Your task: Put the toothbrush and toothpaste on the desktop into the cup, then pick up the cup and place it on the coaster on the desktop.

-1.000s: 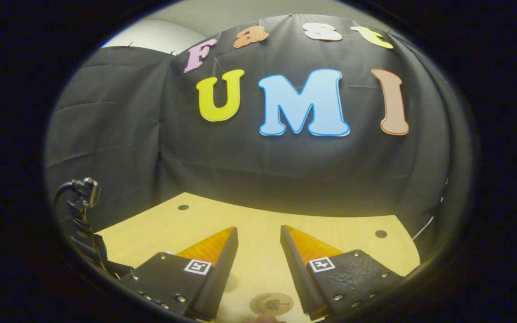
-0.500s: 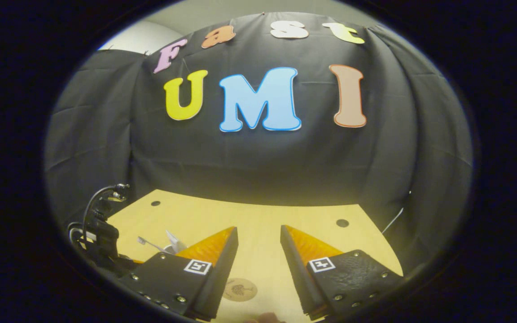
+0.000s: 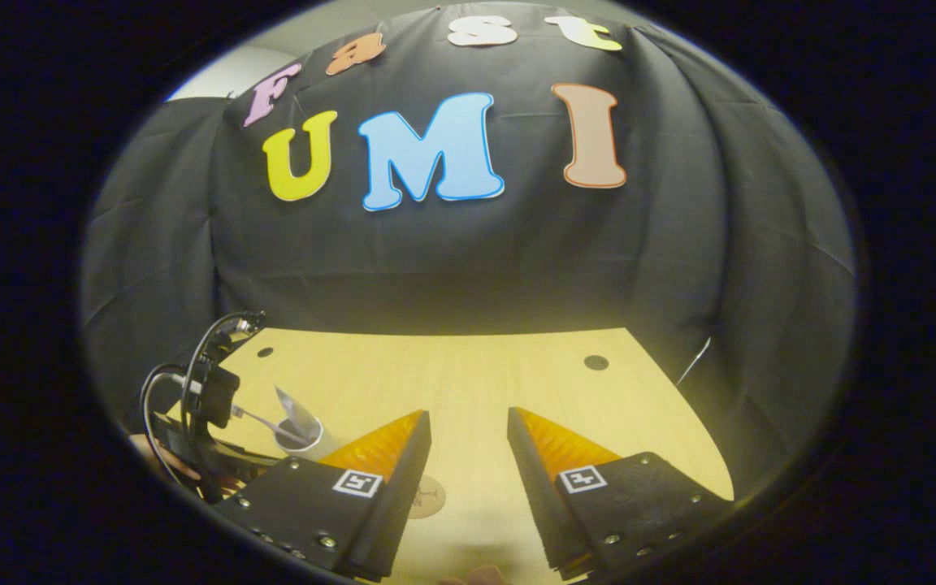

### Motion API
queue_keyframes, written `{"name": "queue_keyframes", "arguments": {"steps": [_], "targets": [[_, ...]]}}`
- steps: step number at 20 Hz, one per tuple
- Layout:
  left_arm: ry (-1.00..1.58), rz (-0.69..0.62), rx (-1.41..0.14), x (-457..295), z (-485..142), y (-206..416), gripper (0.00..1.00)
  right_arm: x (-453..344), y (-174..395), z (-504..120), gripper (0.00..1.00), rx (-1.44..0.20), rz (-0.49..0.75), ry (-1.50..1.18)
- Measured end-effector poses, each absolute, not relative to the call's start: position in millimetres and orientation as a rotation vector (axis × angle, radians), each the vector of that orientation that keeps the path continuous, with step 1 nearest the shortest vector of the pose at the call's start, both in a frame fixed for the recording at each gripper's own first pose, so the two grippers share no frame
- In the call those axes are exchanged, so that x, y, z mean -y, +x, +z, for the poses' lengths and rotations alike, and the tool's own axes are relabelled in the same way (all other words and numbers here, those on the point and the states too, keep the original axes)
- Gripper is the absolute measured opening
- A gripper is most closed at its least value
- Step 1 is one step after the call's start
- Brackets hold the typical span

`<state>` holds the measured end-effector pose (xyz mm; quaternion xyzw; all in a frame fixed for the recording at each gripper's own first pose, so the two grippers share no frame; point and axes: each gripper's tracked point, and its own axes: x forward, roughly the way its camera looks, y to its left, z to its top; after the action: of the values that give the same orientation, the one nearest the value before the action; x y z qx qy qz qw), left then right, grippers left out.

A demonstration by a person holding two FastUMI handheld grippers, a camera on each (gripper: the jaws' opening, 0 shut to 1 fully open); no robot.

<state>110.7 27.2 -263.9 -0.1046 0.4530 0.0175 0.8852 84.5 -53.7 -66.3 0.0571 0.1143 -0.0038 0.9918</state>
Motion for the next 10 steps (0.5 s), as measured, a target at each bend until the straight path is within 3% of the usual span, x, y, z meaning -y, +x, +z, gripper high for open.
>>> {"name": "queue_keyframes", "arguments": {"steps": [6,7,8,9,10], "targets": [[-0.248,0.061,-1.049,-26.4,-269.4,118.1,0.83,54.4,82.8,-77.9,0.64,-0.267,0.011,0.088],[-0.237,0.068,-1.055,-27.8,-267.1,121.0,0.75,52.4,83.3,-79.6,0.63,-0.276,0.019,0.09],[-0.233,0.074,-1.064,-30.0,-265.0,121.6,0.77,51.1,83.0,-81.0,0.64,-0.282,0.025,0.094],[-0.229,0.078,-1.076,-31.4,-262.6,121.6,0.64,49.9,82.9,-82.1,0.64,-0.289,0.03,0.096],[-0.227,0.083,-1.084,-32.8,-259.6,121.9,0.65,49.0,83.3,-83.3,0.64,-0.294,0.033,0.099]]}}
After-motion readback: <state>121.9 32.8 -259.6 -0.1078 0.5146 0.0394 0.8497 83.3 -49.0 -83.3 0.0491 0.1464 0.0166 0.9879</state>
